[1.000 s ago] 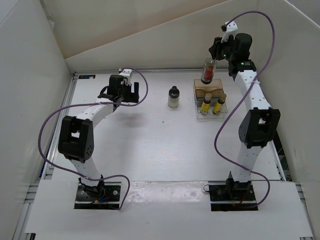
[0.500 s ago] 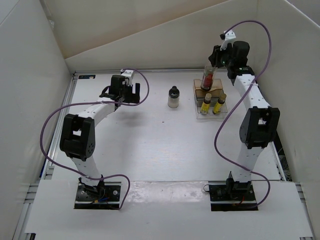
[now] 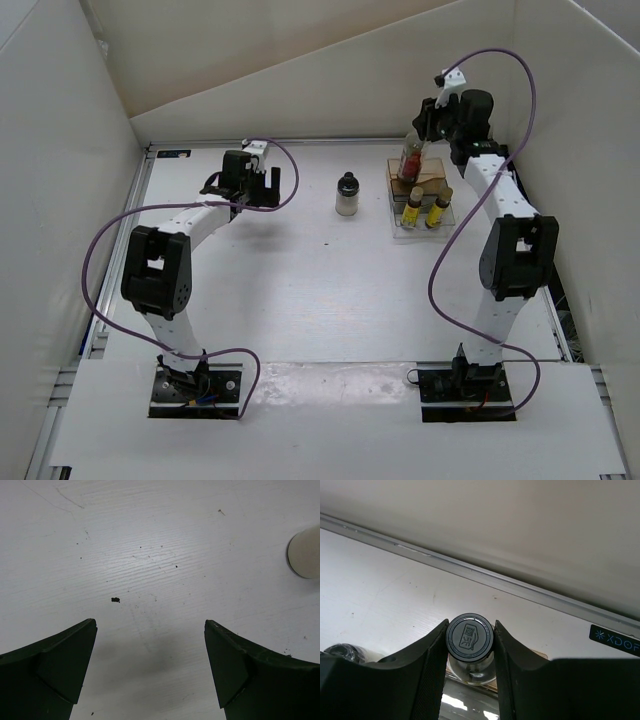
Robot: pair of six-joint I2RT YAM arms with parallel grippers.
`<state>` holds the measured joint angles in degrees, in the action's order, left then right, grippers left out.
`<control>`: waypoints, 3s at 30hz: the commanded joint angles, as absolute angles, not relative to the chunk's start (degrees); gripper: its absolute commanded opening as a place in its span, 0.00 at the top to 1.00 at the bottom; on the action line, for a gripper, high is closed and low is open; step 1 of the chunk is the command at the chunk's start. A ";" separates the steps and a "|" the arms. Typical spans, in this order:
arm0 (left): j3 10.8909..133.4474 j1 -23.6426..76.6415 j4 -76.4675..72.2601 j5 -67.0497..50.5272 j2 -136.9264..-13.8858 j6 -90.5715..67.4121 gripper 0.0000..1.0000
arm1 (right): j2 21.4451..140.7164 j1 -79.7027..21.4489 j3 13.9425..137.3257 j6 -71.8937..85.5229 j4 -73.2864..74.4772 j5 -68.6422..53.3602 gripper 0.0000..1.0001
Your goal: Organize the condiment bottles
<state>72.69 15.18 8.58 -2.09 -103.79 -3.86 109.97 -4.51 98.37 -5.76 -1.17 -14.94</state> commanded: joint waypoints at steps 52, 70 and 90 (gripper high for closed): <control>64.34 15.29 5.19 -2.55 -92.99 -5.18 0.00 | 86.92 -31.20 83.84 -9.59 4.12 -3.96 0.19; 63.54 15.12 5.36 -2.02 -92.46 -5.01 0.00 | 114.95 -25.93 116.43 -5.19 31.70 -7.91 0.23; 65.57 15.03 6.15 -2.46 -95.27 -5.10 0.00 | 113.91 -26.02 105.74 -3.07 29.19 -9.93 0.26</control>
<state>63.61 15.11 6.00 -2.35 -95.39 -4.80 115.96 -25.69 105.41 -3.77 31.55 -8.71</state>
